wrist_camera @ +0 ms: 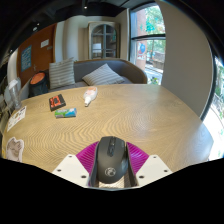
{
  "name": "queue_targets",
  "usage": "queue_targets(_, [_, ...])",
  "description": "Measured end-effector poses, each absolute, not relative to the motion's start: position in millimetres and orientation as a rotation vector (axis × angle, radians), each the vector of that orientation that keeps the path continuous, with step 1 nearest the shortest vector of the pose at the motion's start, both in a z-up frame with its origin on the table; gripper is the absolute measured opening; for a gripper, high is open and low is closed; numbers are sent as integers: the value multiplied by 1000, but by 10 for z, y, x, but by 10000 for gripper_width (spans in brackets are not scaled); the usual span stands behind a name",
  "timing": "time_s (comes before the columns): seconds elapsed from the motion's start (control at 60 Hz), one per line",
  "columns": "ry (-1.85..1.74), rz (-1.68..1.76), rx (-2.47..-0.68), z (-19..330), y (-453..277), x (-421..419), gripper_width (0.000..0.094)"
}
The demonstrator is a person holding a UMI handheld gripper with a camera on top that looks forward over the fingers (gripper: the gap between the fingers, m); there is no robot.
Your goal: Arrange mouse
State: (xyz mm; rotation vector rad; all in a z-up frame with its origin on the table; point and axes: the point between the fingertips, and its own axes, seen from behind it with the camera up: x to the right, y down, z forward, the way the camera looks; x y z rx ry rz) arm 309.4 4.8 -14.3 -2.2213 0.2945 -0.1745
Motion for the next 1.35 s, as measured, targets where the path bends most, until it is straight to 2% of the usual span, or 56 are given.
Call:
queue_targets(0.067, [260,-213,-2203,-103,51,3061,411])
queue_targets(0.233, [204,-167,-2200,-27,0,2672,397])
queue_targets(0.317, [186,-131,-2155,280,-49,2292,397])
queue_targets(0.417, [96,-40,-2089,714,-63,1377,396])
queue_targets(0.517, [26,-23,-2055,949,-121,524,395])
queue_targets(0.6, [-102,-21,-2057,913,-79,-233,394])
queue_targets(0.733, [-161,135,-2155,383,-200,-1230,394])
queue_targets(0.817, [-174,107,-2226,92,-219,-1362,396])
queue_targets(0.883, [-145,89,-2275,-107,-260,-1358,459])
queue_targets(0.967, [-181,73,-2247,-61,-239,-1360,521])
queue_targets(1.067, [-232,84,-2212,42,-298,-1340,812])
queue_targets(1.1, [-253,75,-2192,103,-337,-1303,868])
queue_targets(1.35, [-284,163,-2107,410,-1061,-915,862])
